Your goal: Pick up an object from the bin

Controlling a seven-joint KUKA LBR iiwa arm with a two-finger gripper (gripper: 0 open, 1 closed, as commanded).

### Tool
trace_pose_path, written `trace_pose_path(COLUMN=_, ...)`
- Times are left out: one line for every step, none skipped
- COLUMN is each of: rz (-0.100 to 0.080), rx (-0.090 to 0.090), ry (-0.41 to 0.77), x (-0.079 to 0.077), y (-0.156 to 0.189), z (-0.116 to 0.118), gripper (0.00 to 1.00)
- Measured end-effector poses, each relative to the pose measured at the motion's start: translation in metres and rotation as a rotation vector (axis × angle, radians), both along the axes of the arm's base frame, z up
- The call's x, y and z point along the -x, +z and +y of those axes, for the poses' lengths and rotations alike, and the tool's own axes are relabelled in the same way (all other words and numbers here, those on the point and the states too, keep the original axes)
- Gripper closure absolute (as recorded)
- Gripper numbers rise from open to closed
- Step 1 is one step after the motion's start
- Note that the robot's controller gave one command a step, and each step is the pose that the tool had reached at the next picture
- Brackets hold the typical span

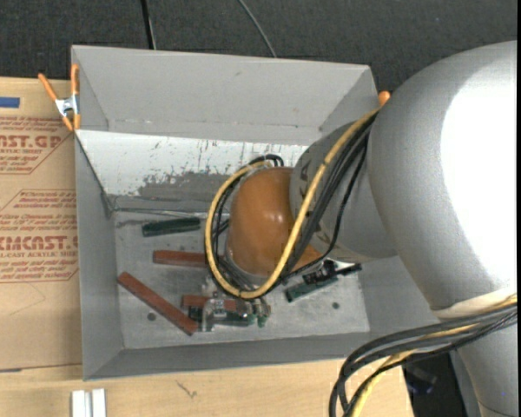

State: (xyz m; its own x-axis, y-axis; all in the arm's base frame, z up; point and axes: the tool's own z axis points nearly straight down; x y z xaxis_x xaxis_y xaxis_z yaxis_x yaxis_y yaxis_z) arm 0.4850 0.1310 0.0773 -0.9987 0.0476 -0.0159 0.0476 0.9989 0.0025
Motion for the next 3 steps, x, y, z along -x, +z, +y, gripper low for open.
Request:
trace_pose_path(rz=0.013, rx=0.002, ry=0.001, x=0.002, y=0.007, z=0.000, gripper=1.00)
trace_pose_path(rz=0.024, rx=0.003, ry=0.001, x=0.004, y=0.020, z=0.000, gripper=1.00)
trace_pose_path(rz=0.024, rx=0.003, ry=0.001, x=0.005, y=0.042, z=0.000, gripper=1.00)
